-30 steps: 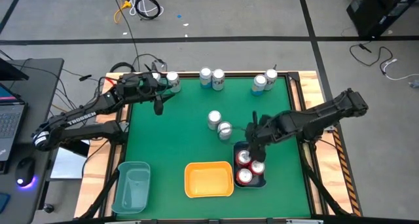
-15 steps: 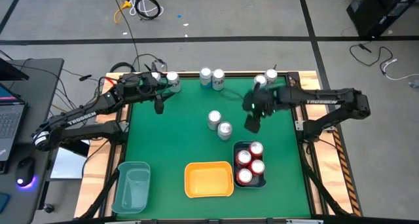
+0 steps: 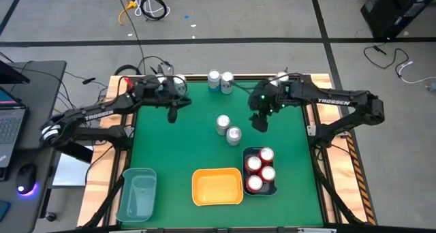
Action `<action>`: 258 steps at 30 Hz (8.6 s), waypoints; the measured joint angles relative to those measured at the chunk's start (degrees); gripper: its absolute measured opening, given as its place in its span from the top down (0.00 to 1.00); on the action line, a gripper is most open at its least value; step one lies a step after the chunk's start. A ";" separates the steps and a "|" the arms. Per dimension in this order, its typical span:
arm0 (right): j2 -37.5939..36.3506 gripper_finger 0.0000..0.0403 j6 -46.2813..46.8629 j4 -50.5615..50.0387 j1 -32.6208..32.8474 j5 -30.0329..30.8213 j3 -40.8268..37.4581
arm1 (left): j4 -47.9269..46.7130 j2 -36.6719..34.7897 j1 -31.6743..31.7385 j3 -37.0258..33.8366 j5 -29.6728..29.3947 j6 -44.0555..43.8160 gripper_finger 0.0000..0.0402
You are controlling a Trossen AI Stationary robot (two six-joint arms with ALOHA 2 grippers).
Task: Sort soda cans
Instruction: Adjust the yellow bin on the table, then put the blue soda can into the yellow bin
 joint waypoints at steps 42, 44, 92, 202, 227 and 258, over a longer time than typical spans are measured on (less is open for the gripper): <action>2.52 0.65 9.17 -7.55 11.28 -6.40 -0.04 | 0.65 5.59 -19.04 0.07 -4.79 1.66 1.00; 0.70 0.64 10.80 -7.84 13.09 -6.14 0.64 | 0.67 5.59 -18.99 0.07 -4.79 1.69 1.00; -1.86 0.91 43.09 -9.00 57.33 20.12 0.98 | -31.29 46.41 -40.78 44.09 -3.50 -13.45 0.46; 20.69 0.10 3.05 18.14 11.32 4.32 -0.79 | -0.39 1.57 -42.38 2.95 -32.31 -13.55 0.51; 18.61 0.29 0.53 13.21 18.83 4.47 13.57 | 2.23 0.85 -42.10 2.92 -33.43 -11.72 0.51; 32.40 0.29 -1.33 18.43 19.52 4.00 13.62 | -0.77 2.16 -41.22 2.93 -32.42 -12.07 0.51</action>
